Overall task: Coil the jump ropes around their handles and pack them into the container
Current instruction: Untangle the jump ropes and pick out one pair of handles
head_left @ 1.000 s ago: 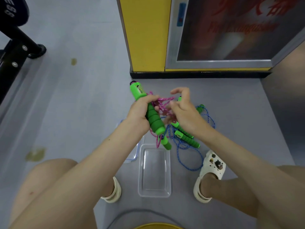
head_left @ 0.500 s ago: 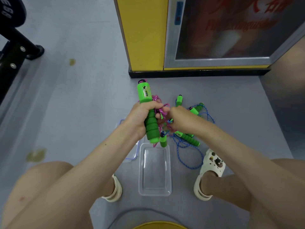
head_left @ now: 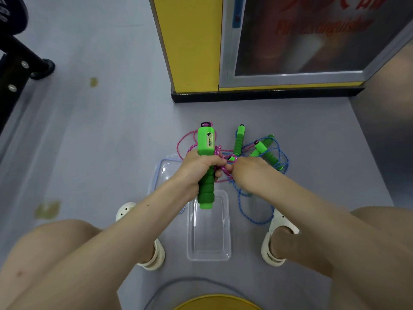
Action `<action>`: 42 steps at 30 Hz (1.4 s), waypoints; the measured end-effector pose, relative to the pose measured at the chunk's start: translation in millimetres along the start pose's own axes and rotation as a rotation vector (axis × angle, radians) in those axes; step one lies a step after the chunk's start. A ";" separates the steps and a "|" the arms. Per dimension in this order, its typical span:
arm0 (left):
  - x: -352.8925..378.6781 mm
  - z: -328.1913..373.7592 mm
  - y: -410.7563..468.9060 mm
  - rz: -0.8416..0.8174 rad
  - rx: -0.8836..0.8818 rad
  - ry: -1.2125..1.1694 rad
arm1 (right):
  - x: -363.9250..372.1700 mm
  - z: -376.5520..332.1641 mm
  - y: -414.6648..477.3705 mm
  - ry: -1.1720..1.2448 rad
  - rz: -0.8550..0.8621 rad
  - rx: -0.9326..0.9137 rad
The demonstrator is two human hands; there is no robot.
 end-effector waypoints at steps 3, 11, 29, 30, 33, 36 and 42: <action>6.3 -2.7 -2.6 -0.027 -0.023 -0.015 | 4.3 4.8 0.7 -0.068 -0.103 0.075; 13.2 -6.9 2.1 0.006 -0.076 -0.010 | 8.1 13.7 11.5 -0.005 0.024 0.118; -33.2 -21.1 27.2 0.389 -0.153 -0.185 | -9.6 62.7 16.8 0.732 0.278 -0.057; -31.7 -21.9 28.7 0.373 -0.155 -0.190 | -9.5 62.7 17.2 0.730 0.296 -0.051; -19.1 -25.9 29.0 0.289 -0.174 -0.187 | -18.5 62.1 13.9 0.790 0.380 -0.083; -7.4 -28.1 31.7 0.257 -0.159 -0.190 | -26.4 64.5 11.2 0.872 0.413 -0.100; 5.7 -36.7 35.0 0.262 -0.146 -0.104 | -25.8 71.9 9.2 1.194 0.316 -0.127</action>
Point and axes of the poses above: each hand's wrist, its own y-axis towards the middle knuckle, its own x-axis out of the palm, z = x × y, the point moved 4 cm from there along y, towards the middle knuckle, and after that the axes turned 15 degrees about x, right-handed, at the moved point
